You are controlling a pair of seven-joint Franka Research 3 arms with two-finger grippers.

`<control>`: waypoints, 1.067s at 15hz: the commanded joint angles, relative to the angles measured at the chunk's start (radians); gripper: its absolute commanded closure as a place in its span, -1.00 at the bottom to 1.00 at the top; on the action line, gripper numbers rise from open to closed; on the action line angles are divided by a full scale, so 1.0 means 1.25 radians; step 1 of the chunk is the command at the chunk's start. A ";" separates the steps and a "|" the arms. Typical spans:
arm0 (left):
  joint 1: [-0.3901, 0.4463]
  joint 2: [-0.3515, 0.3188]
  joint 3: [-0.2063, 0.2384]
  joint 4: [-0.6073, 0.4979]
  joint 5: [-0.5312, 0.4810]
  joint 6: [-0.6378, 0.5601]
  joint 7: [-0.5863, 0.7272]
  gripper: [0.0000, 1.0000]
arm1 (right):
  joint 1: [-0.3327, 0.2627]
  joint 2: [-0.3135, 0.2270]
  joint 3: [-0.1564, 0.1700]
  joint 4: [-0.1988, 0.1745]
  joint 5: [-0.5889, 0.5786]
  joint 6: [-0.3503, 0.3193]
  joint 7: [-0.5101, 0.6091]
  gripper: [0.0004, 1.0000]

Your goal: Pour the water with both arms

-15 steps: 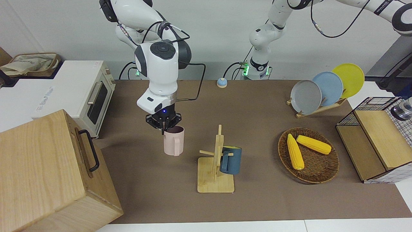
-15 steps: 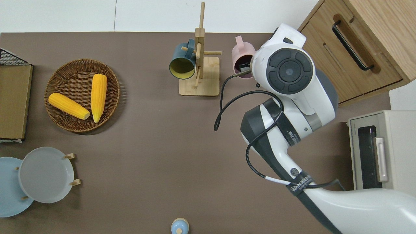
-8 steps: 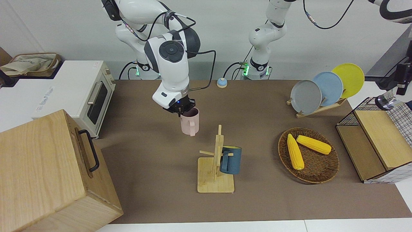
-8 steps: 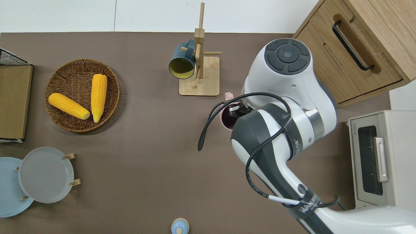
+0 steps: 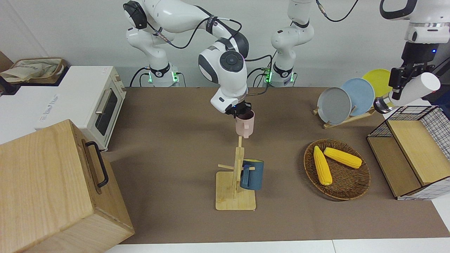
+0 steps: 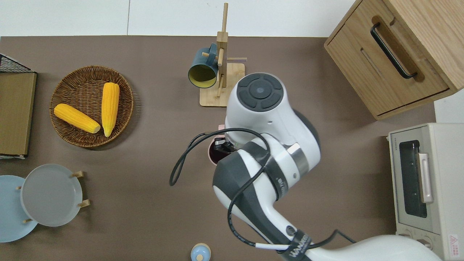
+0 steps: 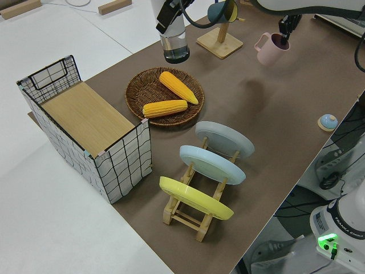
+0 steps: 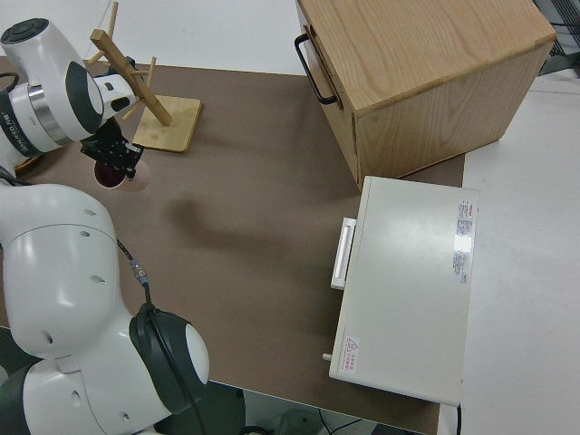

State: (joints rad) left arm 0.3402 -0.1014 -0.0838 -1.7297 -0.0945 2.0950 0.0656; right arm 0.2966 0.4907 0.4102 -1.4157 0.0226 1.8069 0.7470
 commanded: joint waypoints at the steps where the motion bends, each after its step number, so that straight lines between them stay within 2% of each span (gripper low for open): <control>1: -0.008 -0.100 -0.051 -0.124 0.051 0.038 -0.087 0.91 | 0.036 0.069 0.001 0.035 0.030 0.082 0.064 1.00; 3: -0.008 -0.138 -0.075 -0.179 0.051 0.042 -0.103 0.91 | 0.055 0.098 0.002 0.057 0.031 0.103 0.100 1.00; 6: -0.008 -0.175 -0.108 -0.234 0.051 0.054 -0.148 0.91 | 0.066 0.112 0.002 0.058 0.057 0.117 0.110 1.00; 11: -0.014 -0.190 -0.113 -0.259 0.046 0.054 -0.153 0.91 | 0.076 0.150 0.002 0.058 0.068 0.189 0.129 1.00; 15: -0.014 -0.190 -0.113 -0.261 0.045 0.054 -0.154 0.90 | 0.079 0.165 0.001 0.058 0.067 0.219 0.129 1.00; 16: -0.014 -0.189 -0.113 -0.261 0.045 0.056 -0.154 0.89 | 0.081 0.166 0.001 0.056 0.063 0.228 0.129 0.57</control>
State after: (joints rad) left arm 0.3319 -0.3032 -0.2297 -2.0354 -0.0584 2.1339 -0.1039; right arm 0.3894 0.6725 0.4101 -1.3679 0.0884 2.0595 0.8926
